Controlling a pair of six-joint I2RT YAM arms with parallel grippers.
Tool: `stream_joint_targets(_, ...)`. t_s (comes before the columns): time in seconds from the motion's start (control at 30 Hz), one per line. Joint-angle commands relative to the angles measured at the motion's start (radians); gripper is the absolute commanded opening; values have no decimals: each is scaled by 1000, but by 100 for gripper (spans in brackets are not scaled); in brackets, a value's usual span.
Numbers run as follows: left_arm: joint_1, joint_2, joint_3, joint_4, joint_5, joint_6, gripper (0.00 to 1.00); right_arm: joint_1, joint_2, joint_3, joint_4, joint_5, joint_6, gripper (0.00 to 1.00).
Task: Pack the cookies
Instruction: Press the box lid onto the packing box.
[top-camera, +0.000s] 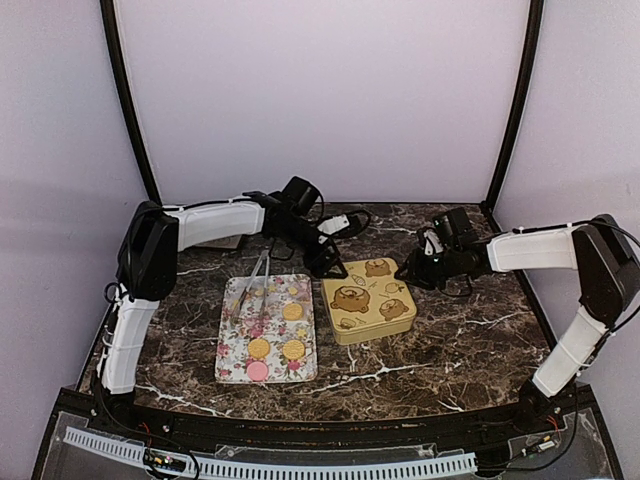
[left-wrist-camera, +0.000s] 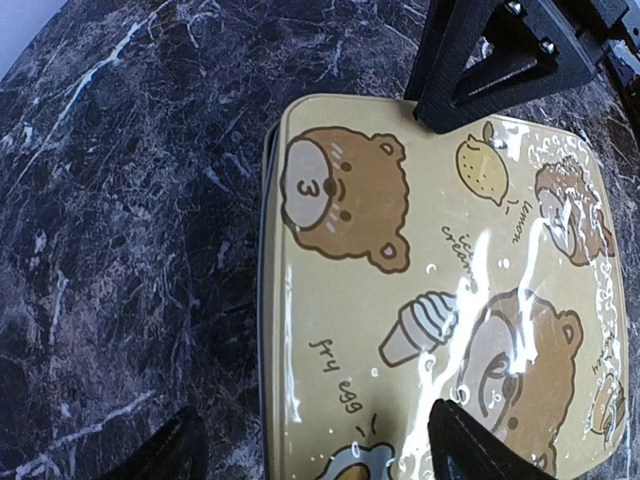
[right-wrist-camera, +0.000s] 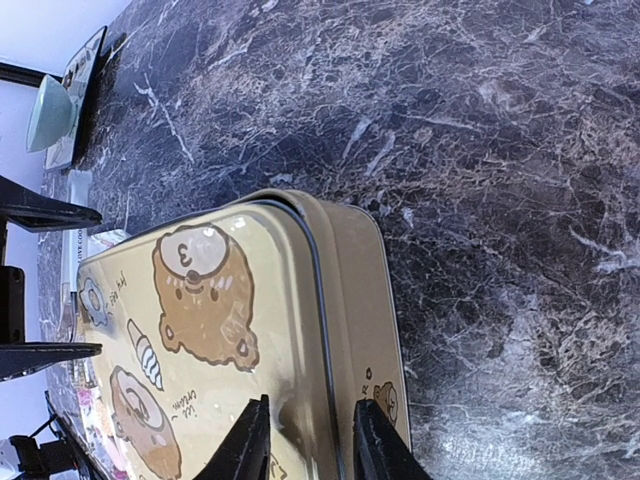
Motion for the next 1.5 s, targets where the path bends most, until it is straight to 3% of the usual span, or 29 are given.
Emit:
stream_joint_targets(0.0, 8, 31, 107, -71, 42, 28, 80, 1, 12, 26, 11, -8, -19, 29)
stream_joint_targets(0.37, 38, 167, 268, -214, 181, -34, 74, 1, 7, 27, 19, -20, -23, 29)
stream_joint_targets(0.57, 40, 205, 318, -279, 220, -32, 64, 1, 33, 42, 23, -25, -23, 28)
stream_joint_targets(1.0, 40, 223, 308, -182, 239, -146, 57, -21, 58, 16, 50, -21, -24, 27)
stream_joint_targets(1.3, 40, 244, 318, -127, 239, -202, 38, -26, 58, 27, 101, -84, -30, 25)
stream_joint_targets(1.47, 40, 252, 316, -125, 245, -206, 35, -26, 71, 35, 111, -117, -42, 27)
